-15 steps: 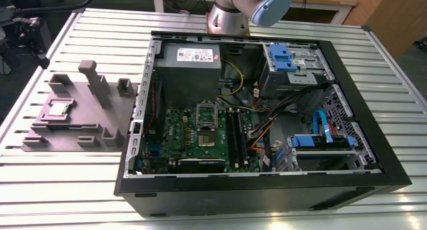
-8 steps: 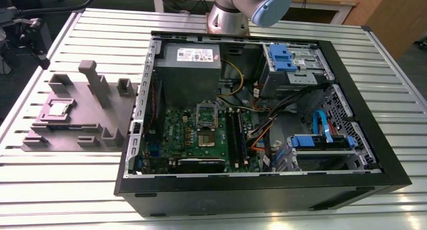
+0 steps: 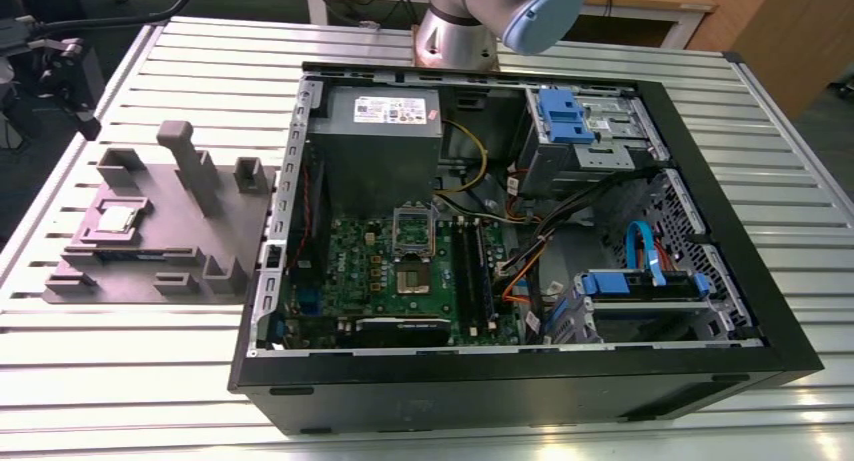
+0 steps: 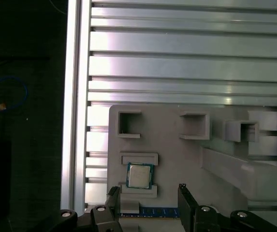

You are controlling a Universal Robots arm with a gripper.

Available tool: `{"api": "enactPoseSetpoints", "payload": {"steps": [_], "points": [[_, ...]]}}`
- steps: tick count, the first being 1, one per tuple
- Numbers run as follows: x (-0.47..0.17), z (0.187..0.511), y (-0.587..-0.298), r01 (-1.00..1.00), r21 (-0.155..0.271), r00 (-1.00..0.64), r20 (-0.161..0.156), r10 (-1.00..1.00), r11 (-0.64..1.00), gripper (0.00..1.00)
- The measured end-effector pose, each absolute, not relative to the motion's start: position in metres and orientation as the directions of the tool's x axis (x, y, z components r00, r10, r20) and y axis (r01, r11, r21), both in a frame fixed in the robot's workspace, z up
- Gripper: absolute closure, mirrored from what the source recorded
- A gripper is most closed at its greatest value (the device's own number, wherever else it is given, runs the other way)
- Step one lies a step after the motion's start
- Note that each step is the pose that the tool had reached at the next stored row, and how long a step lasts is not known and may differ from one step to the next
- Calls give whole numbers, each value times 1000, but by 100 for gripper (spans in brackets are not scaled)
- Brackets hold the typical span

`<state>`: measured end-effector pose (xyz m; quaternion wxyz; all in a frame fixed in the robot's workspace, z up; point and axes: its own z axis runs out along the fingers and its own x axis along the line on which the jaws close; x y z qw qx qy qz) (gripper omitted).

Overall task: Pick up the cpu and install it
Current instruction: 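Pick up the cpu and move it towards the insertion slot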

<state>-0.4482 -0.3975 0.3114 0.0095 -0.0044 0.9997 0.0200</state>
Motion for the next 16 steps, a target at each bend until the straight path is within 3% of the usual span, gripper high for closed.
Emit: {"api": "enactPoseSetpoints", "payload": {"steps": [16], "points": [[-448, 304, -398, -10, 40, -1000, -19, -10, 999, 41]]}}
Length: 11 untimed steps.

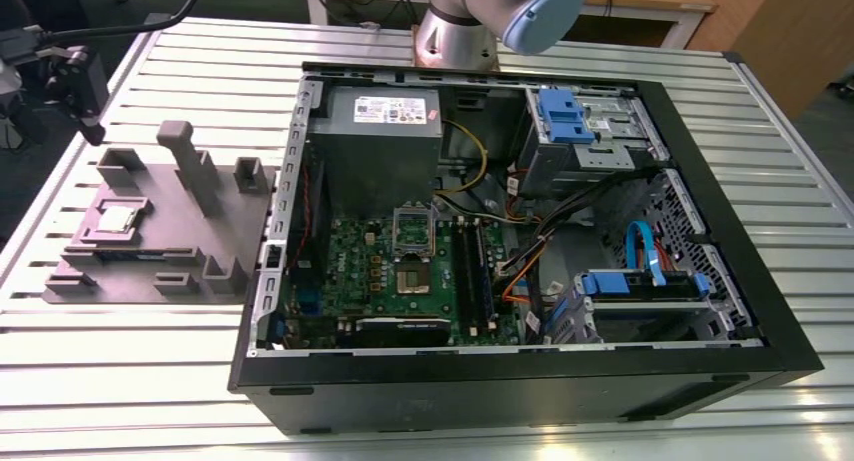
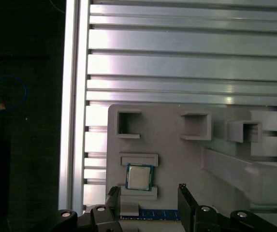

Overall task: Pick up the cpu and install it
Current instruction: 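Pick up the cpu and move it towards the insertion slot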

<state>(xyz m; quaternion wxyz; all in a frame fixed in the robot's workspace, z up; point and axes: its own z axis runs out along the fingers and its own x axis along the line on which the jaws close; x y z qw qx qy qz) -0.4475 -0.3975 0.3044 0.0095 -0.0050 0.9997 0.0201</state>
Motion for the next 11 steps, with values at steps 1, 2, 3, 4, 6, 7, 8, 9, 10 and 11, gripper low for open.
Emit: {"api": "enactPoseSetpoints", "payload": {"steps": [1, 2, 3, 4, 6, 7, 8, 9, 10, 11], "points": [[-448, 304, -398, -11, 40, -1000, -19, -10, 999, 41], [-448, 303, -398, -11, 40, -1000, -19, -10, 999, 41], [-448, 303, -398, -11, 40, -1000, -19, -10, 999, 41], [-448, 303, -398, -11, 40, -1000, -19, -10, 999, 41], [-448, 303, -398, -11, 40, -1000, -19, -10, 999, 41], [-448, 302, -398, -11, 40, -1000, -19, -10, 999, 41], [-448, 302, -398, -11, 40, -1000, -19, -10, 999, 41], [-448, 302, -398, -11, 40, -1000, -19, -10, 999, 41], [-448, 302, -398, -11, 40, -1000, -19, -10, 999, 41], [-448, 301, -398, -11, 40, -1000, -19, -10, 999, 41]]}}
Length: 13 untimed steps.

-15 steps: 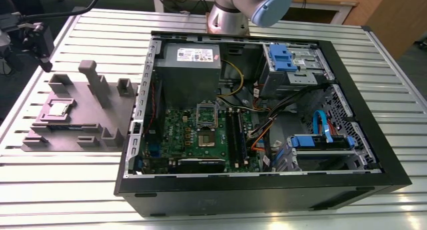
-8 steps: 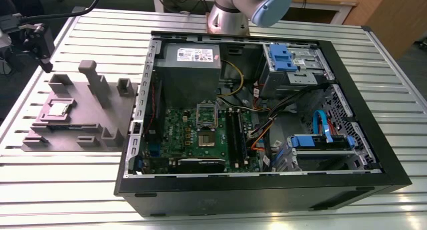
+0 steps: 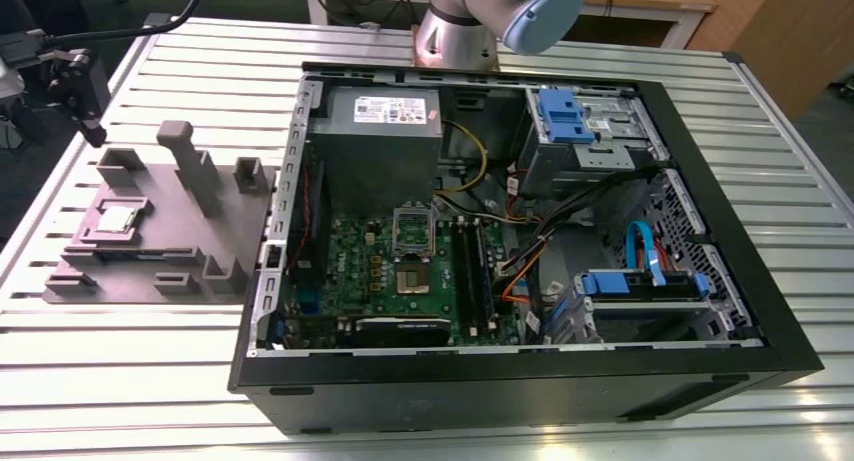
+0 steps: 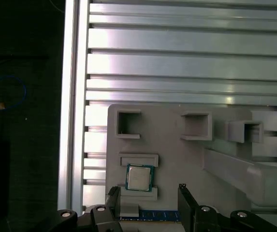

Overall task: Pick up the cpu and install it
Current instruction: 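Pick up the cpu and move it towards the insertion slot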

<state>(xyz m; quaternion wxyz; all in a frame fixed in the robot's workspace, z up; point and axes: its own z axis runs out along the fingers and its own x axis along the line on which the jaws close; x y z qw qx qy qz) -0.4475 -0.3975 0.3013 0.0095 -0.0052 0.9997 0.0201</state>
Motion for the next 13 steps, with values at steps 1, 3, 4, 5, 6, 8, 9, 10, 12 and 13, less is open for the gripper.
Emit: {"api": "enactPoseSetpoints", "payload": {"steps": [1, 3, 4, 5, 6, 8, 9, 10, 12, 13], "points": [[-448, 301, -398, -11, 40, -1000, -19, -10, 999, 41], [-448, 301, -398, -11, 40, -1000, -19, -10, 999, 41], [-448, 300, -398, -11, 40, -1000, -19, -10, 999, 41], [-448, 300, -398, -11, 40, -1000, -19, -10, 999, 41], [-448, 300, -398, -11, 40, -1000, -19, -10, 999, 41], [-448, 299, -398, -11, 40, -1000, -19, -10, 999, 41], [-448, 299, -398, -11, 40, -1000, -19, -10, 999, 41], [-448, 299, -398, -11, 40, -1000, -19, -10, 999, 41], [-448, 299, -398, -11, 40, -1000, -19, -10, 999, 41], [-448, 298, -398, -11, 40, -1000, -19, -10, 999, 41]]}}
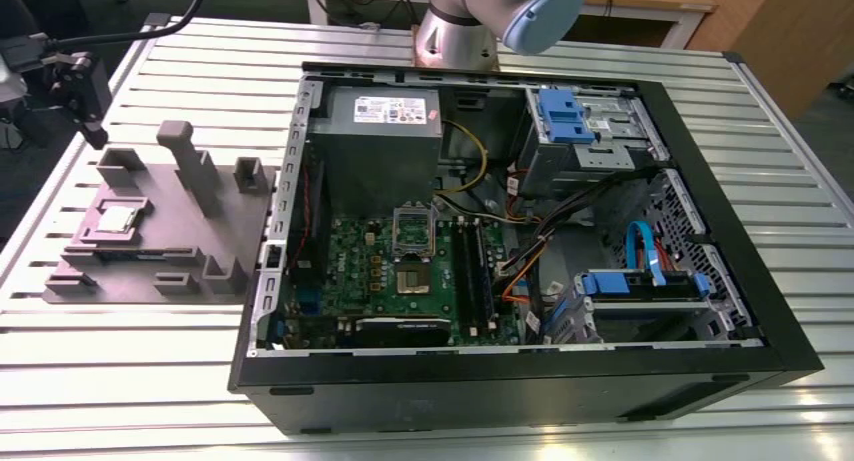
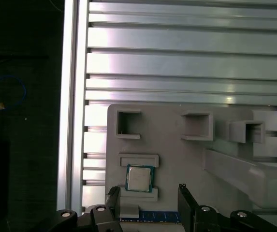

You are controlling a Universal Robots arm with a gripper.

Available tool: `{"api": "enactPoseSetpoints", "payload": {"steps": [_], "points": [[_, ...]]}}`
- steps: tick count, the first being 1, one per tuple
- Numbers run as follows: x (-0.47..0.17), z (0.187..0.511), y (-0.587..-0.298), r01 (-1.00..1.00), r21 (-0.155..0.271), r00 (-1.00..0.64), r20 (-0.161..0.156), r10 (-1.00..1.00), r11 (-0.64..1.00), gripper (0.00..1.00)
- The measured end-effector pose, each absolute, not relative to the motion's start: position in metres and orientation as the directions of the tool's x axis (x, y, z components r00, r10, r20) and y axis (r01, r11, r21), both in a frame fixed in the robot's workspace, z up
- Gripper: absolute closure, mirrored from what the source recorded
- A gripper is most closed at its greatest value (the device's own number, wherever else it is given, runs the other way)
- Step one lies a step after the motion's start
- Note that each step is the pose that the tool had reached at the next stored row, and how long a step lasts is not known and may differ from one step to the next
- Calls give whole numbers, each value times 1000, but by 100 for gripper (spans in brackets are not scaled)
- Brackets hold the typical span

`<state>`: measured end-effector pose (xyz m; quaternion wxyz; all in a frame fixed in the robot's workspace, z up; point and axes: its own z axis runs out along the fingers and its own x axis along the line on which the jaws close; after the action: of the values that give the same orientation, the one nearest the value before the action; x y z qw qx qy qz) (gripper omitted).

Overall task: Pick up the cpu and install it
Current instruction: 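Pick up the cpu and move it towards the insertion slot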

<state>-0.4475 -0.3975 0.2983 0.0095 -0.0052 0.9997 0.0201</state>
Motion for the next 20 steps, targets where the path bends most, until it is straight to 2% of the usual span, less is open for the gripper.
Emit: {"api": "enactPoseSetpoints", "payload": {"steps": [20], "points": [[-447, 291, -398, -11, 40, -1000, -19, -10, 999, 41]]}}
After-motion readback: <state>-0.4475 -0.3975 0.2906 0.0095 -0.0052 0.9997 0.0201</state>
